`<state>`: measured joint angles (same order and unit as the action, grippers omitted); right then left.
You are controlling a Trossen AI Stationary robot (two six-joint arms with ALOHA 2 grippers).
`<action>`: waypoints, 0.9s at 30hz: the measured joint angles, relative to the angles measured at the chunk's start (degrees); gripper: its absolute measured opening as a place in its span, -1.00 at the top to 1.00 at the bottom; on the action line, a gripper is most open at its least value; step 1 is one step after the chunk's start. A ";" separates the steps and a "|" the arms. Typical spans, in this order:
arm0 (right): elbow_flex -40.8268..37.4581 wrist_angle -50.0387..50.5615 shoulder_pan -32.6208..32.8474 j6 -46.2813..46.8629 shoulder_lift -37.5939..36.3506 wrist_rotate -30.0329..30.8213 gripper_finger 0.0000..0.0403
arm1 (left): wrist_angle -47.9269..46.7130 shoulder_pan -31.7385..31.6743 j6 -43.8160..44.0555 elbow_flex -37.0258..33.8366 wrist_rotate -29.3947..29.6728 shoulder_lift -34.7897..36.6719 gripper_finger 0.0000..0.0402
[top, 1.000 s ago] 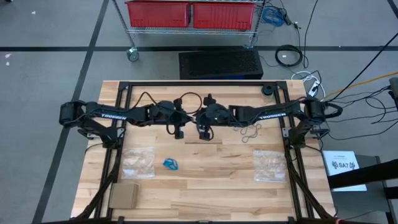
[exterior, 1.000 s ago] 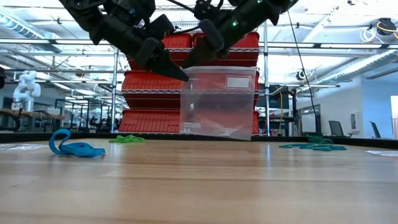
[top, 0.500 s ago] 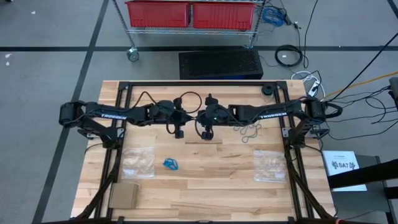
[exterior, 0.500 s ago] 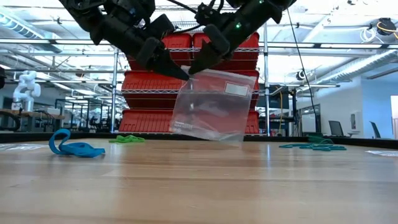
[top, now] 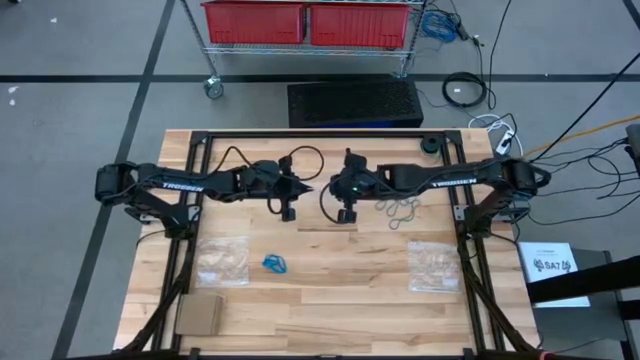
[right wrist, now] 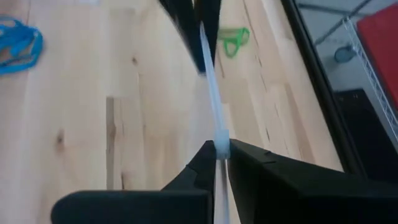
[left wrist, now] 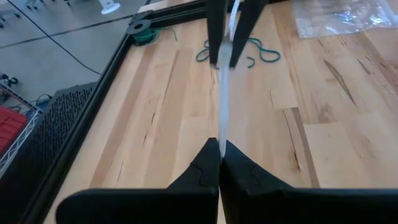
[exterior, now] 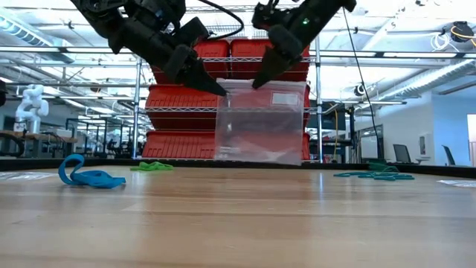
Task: Sort rubber bands
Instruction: Open the top transparent zip lock bag
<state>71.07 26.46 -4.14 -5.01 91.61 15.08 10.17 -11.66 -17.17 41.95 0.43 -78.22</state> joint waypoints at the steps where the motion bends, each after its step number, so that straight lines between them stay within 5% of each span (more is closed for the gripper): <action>1: 0.00 1.13 0.00 0.36 -0.43 0.04 0.94 | 0.03 0.00 0.03 0.00 0.07 0.02 1.00; 27: -0.04 21.04 0.00 8.33 -2.25 -0.01 0.93 | -0.34 -0.03 0.17 -0.09 0.58 0.02 1.00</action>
<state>71.02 47.50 -4.14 3.33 89.36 15.07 9.82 -11.69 -16.99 41.87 1.01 -78.19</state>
